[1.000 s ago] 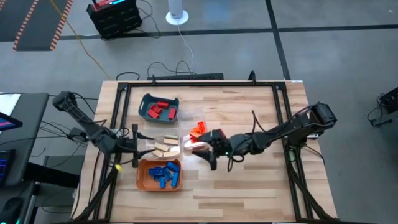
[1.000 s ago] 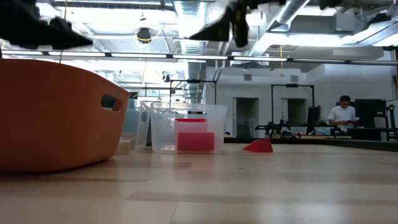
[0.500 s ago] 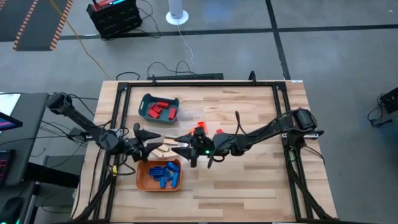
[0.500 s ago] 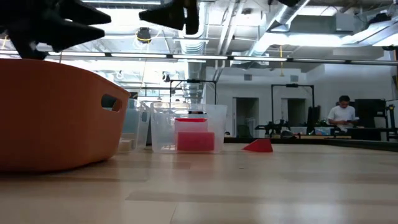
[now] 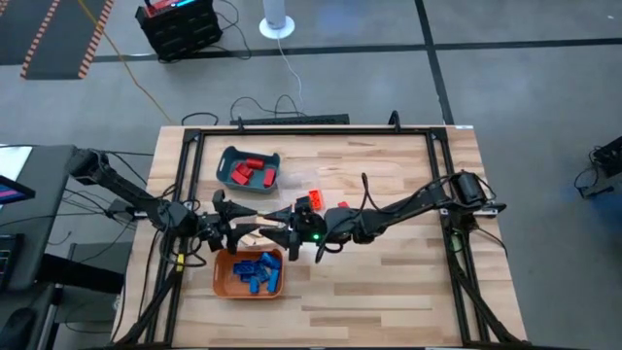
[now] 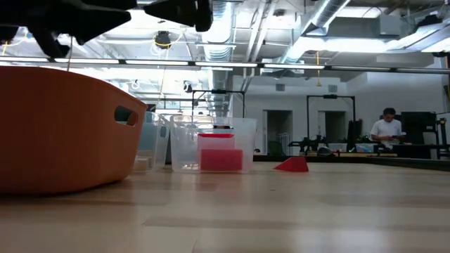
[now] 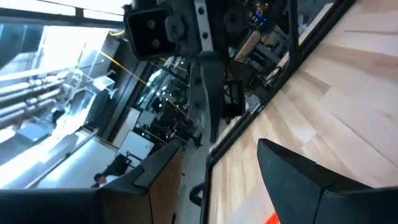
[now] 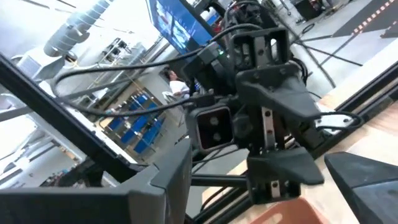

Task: Sort blocks
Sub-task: Put the red block into the blue bin

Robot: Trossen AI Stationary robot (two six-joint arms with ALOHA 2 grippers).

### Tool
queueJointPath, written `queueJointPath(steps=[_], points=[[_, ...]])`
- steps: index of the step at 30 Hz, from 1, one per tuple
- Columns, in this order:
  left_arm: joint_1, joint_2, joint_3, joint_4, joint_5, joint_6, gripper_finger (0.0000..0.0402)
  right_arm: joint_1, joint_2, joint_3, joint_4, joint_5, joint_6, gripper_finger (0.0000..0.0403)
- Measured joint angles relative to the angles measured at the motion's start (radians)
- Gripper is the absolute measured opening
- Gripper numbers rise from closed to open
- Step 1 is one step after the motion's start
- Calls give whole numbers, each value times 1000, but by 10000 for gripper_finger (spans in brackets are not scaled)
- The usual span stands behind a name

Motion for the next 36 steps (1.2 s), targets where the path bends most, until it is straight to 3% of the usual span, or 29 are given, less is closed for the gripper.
queueJointPath(steps=[16, 21, 30, 36], points=[[211, 186, 132, -1, 272, -4, 198, 0, 0, 0, 4, 0, -2, 184], [221, 263, 177, -1, 286, -39, 157, 0, 0, 0, 4, 0, -2, 184], [220, 349, 248, -6, 261, -186, 33, 0, -1, -1, -13, 7, 0, 185], [216, 350, 254, -12, 289, -428, 33, 9, -3, 0, -76, 5, -130, 185]])
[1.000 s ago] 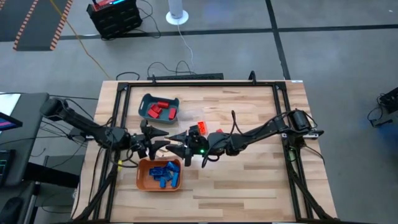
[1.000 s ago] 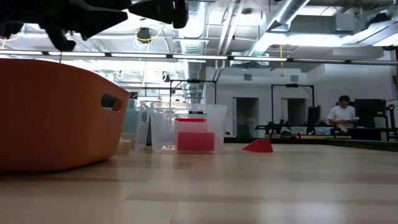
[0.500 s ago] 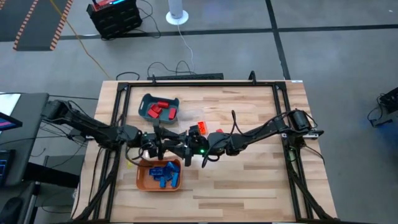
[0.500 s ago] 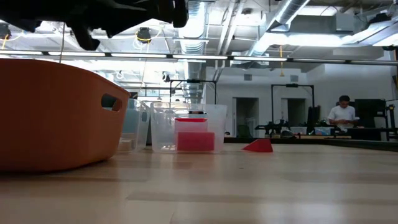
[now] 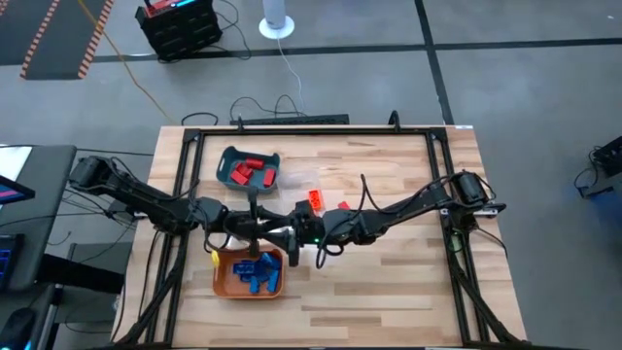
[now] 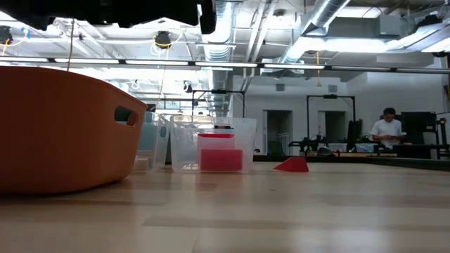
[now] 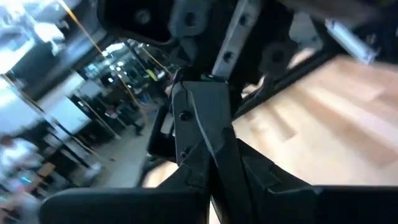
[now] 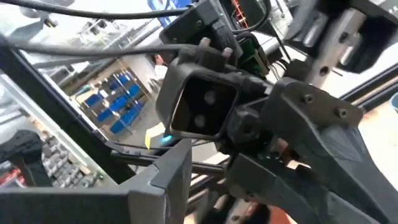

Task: Sort blocks
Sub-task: Put the red block into the blue bin

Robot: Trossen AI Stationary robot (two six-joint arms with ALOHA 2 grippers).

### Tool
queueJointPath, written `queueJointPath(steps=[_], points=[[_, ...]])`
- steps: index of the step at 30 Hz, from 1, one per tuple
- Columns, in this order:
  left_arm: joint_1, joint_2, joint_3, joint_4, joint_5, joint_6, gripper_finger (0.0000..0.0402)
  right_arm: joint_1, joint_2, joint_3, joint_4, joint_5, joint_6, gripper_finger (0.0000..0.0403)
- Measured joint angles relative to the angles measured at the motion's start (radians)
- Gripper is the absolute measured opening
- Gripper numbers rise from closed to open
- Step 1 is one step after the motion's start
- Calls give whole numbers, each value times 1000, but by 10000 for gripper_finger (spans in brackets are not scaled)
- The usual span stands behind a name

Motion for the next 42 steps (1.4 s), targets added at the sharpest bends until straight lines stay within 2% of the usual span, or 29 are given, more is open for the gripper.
queueJointPath(steps=[7, 17, 21, 23, 25, 27, 30, 32, 34, 39, 42], points=[[-3, 0, 1, 13, 50, -231, 50, 8, -11, 1, -80, -25, -186, 185], [-37, 2, 1, 50, 79, -386, 61, 12, -12, 4, -216, -55, -548, 184], [-40, -1, 4, 92, 165, -549, 46, 30, -8, 8, -266, -37, -845, 183], [-43, -4, 8, 114, 213, -582, 42, 37, -1, 21, -306, -12, -1006, 180], [-44, -3, 7, 115, 231, -577, 33, 42, -2, 30, -313, 57, -1071, 174], [-50, -1, 5, 98, 227, -537, 21, 44, -7, 37, -301, 102, -1051, 166], [-63, -17, 5, 76, 213, -418, 8, 47, -20, 36, -315, 105, -1013, 154], [-72, -37, 5, 46, 159, -296, 6, 52, -29, 36, -324, 105, -955, 149], [-87, -62, 4, 7, 61, -170, 9, 52, -42, 36, -349, 105, -877, 144], [-113, -110, 4, -39, -153, 139, 38, 48, -48, 36, -382, 105, -614, 139], [-112, -98, 4, -120, -188, 204, 73, 35, -51, 36, -380, 101, -462, 139]])
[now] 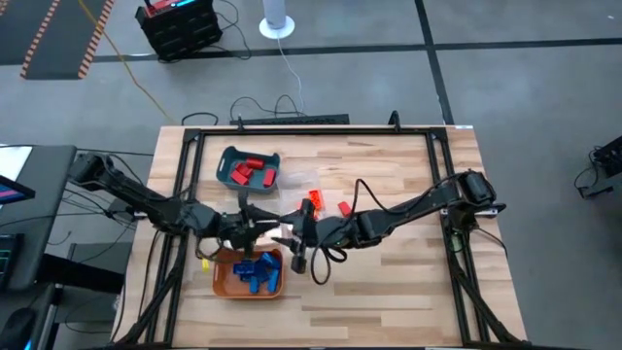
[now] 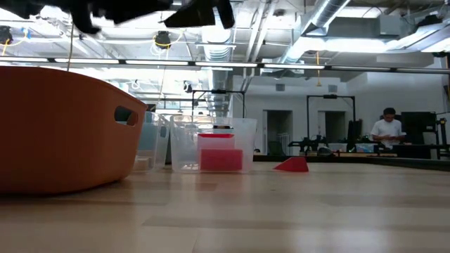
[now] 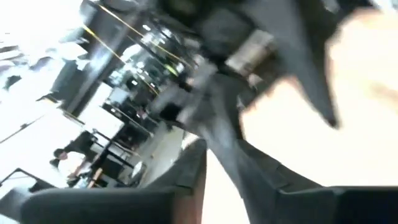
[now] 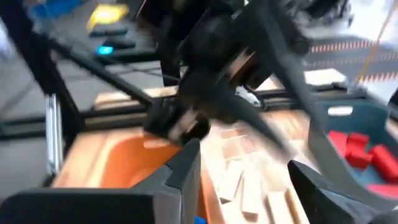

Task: Sort blocks
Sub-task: Put the red block into the blue bin

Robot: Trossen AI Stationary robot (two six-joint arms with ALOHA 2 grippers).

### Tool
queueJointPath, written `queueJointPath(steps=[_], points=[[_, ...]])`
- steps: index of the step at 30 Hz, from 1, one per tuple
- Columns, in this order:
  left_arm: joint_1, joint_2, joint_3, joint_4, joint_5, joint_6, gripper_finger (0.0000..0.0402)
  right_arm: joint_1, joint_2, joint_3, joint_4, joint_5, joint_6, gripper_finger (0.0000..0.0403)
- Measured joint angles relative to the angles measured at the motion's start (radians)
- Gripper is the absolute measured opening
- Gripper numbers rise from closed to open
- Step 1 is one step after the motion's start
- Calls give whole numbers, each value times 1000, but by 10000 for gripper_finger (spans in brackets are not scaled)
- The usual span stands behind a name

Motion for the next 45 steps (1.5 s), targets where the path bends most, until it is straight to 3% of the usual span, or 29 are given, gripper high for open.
queueJointPath(steps=[8, 13, 20, 31, 45], points=[[41, 96, -2, 8, -5, 61, 187, -42, 20, 0, 73, -123, 208, 140], [58, 118, -2, 26, -44, 27, 209, -44, 20, 0, 105, -124, 266, 140], [74, 118, -2, 63, -77, -30, 162, -44, 20, 0, 150, -124, 332, 140], [76, 118, -4, 60, 49, -265, 12, -55, 18, 2, 150, -99, 354, 138], [76, 120, -6, 99, 137, -476, 8, -58, 15, 5, 75, -99, 376, 133]])
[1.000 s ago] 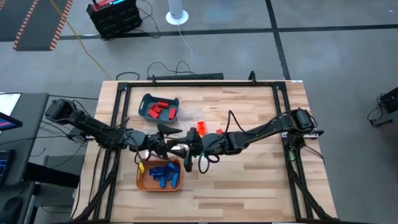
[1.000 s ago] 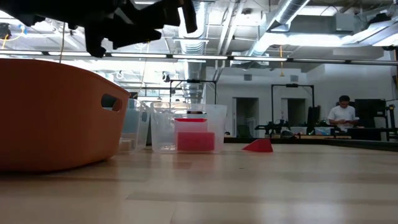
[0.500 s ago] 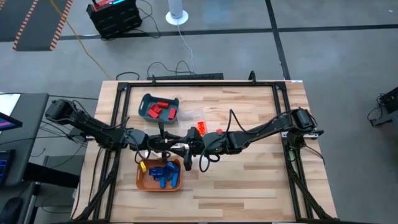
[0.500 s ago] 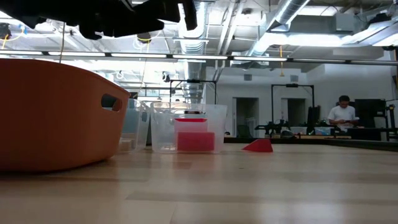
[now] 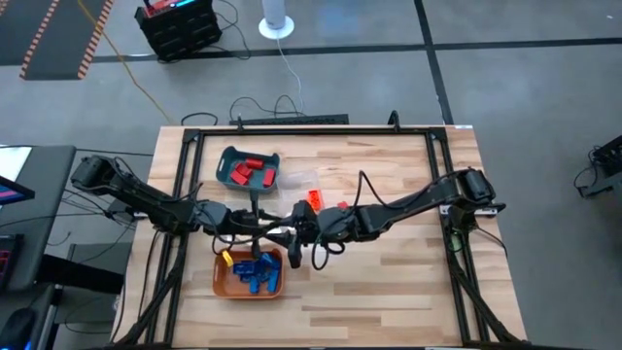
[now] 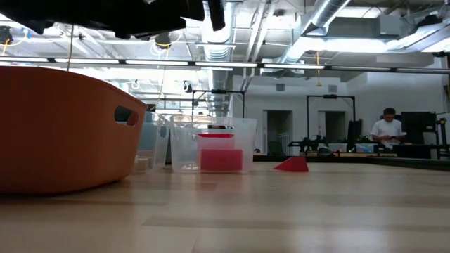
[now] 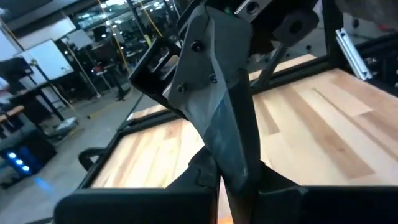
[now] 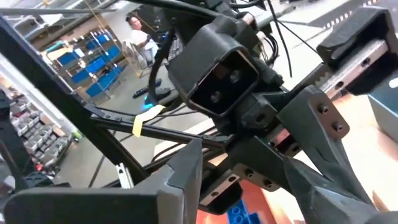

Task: Sort blocks
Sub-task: Put the red block into the blue bin

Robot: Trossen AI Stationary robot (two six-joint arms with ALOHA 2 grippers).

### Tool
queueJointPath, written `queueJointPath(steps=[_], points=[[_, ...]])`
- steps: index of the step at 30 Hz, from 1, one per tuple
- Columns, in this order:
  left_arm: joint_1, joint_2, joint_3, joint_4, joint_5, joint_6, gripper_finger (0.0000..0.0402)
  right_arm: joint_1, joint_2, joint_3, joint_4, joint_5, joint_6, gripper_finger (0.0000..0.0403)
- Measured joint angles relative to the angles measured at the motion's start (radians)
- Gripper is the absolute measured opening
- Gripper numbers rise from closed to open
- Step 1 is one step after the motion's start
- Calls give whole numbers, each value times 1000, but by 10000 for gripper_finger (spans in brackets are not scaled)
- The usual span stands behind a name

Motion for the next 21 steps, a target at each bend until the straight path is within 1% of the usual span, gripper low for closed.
queueJointPath(steps=[2, 4, 7, 9, 12, 15, 21], points=[[0, 0, 0, -11, -10, 13, 16, -7, 0, 0, -27, -2, 33, 132], [0, 0, 0, -32, -36, 50, 38, -11, 2, 0, -41, -2, 45, 132], [-2, -1, 1, -44, -63, 87, 87, -16, 6, -4, -66, 21, 51, 132], [-5, -7, 4, -42, -113, 111, 120, -24, 8, -6, -87, 31, 56, 133], [-8, -14, 4, -38, -134, 164, 155, -32, 5, -6, -107, 47, 55, 133], [-9, -19, 5, -40, -138, 179, 166, -35, 5, -5, -101, 43, 52, 133], [-9, -19, 6, -65, -166, 205, 162, -37, 6, 12, -97, 43, 19, 133]])
